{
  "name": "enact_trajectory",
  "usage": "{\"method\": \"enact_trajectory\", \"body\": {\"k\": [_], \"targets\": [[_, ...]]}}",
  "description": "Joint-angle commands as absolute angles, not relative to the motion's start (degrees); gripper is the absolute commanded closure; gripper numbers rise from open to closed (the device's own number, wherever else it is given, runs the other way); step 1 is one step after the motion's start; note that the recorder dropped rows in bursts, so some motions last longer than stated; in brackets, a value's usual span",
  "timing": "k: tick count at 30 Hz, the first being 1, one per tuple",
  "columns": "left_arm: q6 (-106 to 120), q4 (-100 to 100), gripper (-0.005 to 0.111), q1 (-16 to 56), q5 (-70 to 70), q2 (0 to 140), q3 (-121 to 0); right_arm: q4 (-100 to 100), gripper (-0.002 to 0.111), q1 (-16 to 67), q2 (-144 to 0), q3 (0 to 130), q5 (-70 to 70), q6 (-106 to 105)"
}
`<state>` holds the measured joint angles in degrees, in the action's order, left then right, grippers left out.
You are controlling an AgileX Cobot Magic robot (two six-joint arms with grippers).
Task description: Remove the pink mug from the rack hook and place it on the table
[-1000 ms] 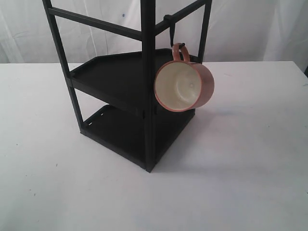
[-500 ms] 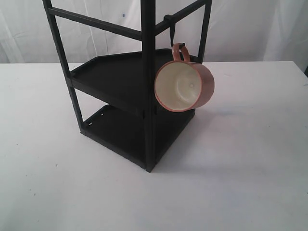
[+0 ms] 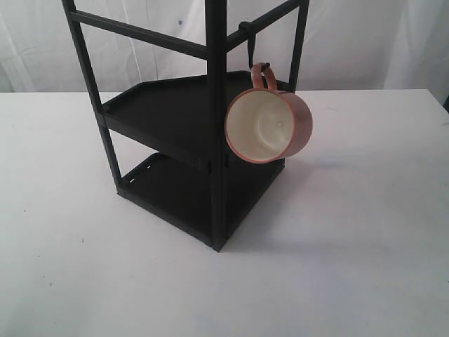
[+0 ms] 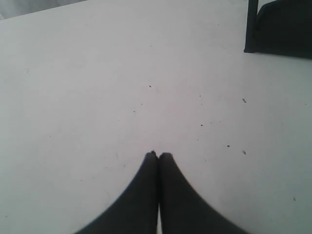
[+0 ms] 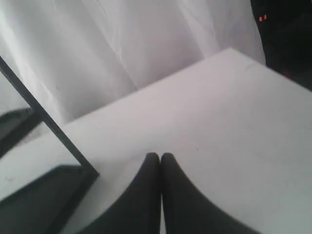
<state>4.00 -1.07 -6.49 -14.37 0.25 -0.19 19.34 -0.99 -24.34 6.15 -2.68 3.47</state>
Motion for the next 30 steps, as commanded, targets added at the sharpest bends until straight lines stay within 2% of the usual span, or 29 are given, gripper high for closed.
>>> {"method": "enact_trajectory", "body": {"k": [1,6,11,20,25,30], "targets": [[3.9,-1.1,0.107,-6.6,-14.7,0.0,0.0,19.4,0.108,-1.1,-32.8,10.9,5.1,2.0],[3.9,-1.1,0.107,-6.6,-14.7,0.0,0.0,19.7,0.108,-1.1,-38.4,19.4,16.0,1.3],[3.9,-1.1,0.107,-6.6,-14.7,0.0,0.0,20.1,0.108,-1.1,-38.7,27.1,20.2,-0.4],[3.9,-1.1,0.107,-6.6,-14.7,0.0,0.0,20.2,0.108,-1.1,-40.0,30.2,11.9,-0.8],[3.9,-1.1,0.107,-6.6,-14.7,0.0,0.0,16.5,0.108,-1.1,-48.0,31.3,25.8,-6.2],[3.9,-1.1,0.107,-6.6,-14.7,0.0,0.0,16.6,0.108,-1.1,-56.7,33.3,32.8,-7.1]]}}
